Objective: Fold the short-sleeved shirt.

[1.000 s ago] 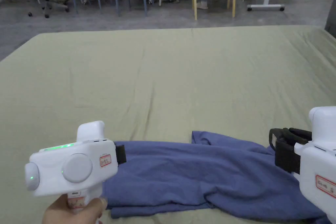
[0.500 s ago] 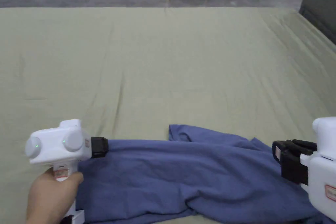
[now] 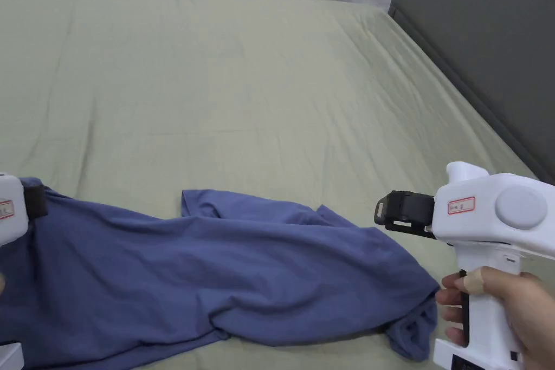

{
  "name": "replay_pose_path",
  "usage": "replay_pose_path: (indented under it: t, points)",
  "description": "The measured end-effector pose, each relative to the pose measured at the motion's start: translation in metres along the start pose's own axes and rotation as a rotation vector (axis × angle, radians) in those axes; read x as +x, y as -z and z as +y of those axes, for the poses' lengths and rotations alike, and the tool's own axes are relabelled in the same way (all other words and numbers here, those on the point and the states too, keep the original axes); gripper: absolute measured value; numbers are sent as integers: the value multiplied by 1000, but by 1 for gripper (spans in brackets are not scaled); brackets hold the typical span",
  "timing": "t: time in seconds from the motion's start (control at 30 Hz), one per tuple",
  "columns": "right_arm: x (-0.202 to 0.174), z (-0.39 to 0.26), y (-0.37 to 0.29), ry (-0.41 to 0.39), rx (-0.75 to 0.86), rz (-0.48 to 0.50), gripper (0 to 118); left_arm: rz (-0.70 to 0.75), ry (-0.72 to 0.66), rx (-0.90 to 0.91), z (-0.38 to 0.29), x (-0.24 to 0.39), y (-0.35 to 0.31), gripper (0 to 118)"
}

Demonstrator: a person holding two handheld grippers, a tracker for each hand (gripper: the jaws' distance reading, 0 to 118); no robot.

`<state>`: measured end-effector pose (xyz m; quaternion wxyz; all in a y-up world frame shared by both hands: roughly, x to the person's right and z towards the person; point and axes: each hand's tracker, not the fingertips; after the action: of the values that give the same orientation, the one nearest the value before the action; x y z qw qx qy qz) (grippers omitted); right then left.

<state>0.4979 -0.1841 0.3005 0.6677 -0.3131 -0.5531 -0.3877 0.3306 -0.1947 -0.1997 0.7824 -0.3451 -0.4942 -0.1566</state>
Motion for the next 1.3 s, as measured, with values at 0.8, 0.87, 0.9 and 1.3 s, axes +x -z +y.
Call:
replay_pose_path:
  t: [0.8,0.87,0.9,1.3]
  points:
    - [-111,62,-177,-529,526,-12,3,-24,-158,438,134,-7,-204,1]
    - [-122,94,-204,-546,573,-38,3,19,-154,514,176,-9,-230,1]
    - [-127,112,-217,-539,605,-54,3,-1,-162,535,198,-11,-241,1]
    - [-193,266,-300,-547,643,-131,3,87,-99,510,349,-7,-249,1]
